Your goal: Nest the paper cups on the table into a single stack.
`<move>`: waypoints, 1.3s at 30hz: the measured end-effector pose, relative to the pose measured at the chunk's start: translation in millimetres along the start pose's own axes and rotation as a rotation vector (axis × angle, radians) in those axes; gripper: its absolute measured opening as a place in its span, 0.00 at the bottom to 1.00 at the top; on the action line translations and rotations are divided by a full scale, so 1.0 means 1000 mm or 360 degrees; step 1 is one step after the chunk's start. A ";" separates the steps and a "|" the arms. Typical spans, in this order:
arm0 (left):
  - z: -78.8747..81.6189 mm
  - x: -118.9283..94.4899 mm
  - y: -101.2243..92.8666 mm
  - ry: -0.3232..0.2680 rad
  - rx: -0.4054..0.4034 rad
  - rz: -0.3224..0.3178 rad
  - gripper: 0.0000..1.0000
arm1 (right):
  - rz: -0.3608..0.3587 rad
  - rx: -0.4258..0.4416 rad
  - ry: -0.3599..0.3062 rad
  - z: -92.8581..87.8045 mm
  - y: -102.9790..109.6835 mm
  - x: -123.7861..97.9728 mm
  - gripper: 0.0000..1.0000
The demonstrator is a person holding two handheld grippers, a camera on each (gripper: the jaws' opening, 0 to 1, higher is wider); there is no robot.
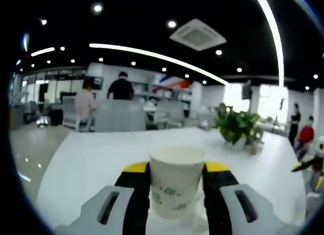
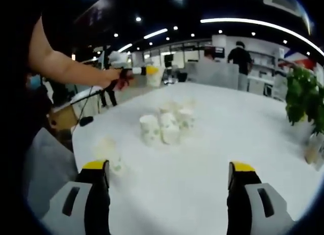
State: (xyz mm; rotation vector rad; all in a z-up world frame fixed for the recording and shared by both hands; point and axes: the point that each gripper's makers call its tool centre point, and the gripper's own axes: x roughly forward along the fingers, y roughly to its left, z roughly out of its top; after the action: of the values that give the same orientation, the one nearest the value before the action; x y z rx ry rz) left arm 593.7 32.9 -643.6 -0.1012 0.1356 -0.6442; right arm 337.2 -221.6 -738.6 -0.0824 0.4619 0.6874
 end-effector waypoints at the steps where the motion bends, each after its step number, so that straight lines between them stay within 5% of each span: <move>1: 0.001 0.000 -0.001 -0.0003 -0.0003 -0.0005 0.38 | -0.0006 -0.0006 -0.0006 0.001 0.000 0.000 0.98; 32: 0.015 -0.015 -0.072 -0.0095 -0.0016 -0.0176 0.36 | -0.0012 -0.0091 -0.0080 0.014 0.005 -0.002 1.00; 39: 0.015 -0.021 -0.083 -0.0128 0.0038 -0.0128 0.36 | 0.0001 -0.0081 -0.0083 0.017 0.007 -0.001 1.00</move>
State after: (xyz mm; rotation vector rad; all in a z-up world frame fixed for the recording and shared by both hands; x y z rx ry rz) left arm 530.4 -19.8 -615.8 -0.1101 0.0464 -0.7209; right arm 338.3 -212.9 -722.0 -0.1119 0.3943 0.7004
